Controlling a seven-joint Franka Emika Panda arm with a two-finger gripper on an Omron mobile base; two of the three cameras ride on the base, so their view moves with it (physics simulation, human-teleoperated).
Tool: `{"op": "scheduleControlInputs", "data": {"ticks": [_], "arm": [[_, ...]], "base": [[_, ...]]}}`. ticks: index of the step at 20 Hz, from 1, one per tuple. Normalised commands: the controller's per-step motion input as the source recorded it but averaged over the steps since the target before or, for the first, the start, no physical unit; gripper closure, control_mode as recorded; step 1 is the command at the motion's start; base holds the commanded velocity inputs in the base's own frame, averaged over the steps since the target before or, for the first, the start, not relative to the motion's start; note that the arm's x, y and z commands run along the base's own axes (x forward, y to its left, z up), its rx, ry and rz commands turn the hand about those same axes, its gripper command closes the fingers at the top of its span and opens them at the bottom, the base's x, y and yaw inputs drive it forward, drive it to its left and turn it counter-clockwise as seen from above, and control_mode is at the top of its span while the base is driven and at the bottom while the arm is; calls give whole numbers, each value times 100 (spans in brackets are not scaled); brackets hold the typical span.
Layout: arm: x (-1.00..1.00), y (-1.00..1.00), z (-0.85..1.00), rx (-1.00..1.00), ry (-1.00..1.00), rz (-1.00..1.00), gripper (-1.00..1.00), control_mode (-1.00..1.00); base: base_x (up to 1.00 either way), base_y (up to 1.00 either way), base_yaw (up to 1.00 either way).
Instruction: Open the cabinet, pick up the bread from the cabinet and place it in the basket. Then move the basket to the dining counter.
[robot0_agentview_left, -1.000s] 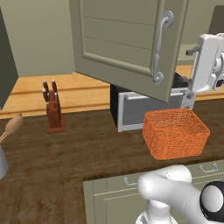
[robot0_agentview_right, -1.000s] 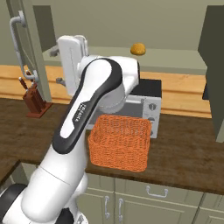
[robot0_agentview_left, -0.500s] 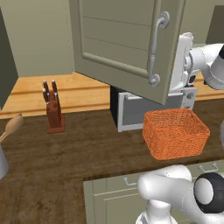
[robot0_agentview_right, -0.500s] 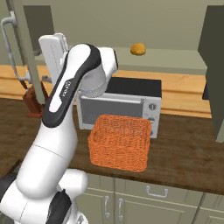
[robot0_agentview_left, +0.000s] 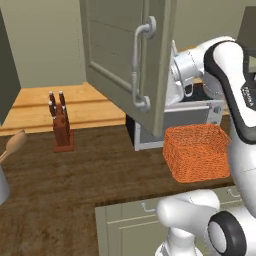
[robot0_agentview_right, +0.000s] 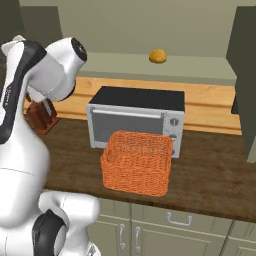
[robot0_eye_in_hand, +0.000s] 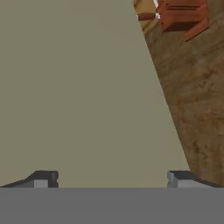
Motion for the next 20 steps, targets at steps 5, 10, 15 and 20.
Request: {"op": "scheduleControlInputs", "data": {"ticks": [5,10,15,20], "arm": [[0,100,-31,-17,-1,-29,-100,-100],[0,98,-12,-8,-4,-30,-100,-100],[20,-8,-15,2,0,-23,-100,-100],[41,-92,-45,0,-5,-8,-100,-100]], "base": [[0,0,0],[0,0,0],[0,0,0],[0,0,0]]}}
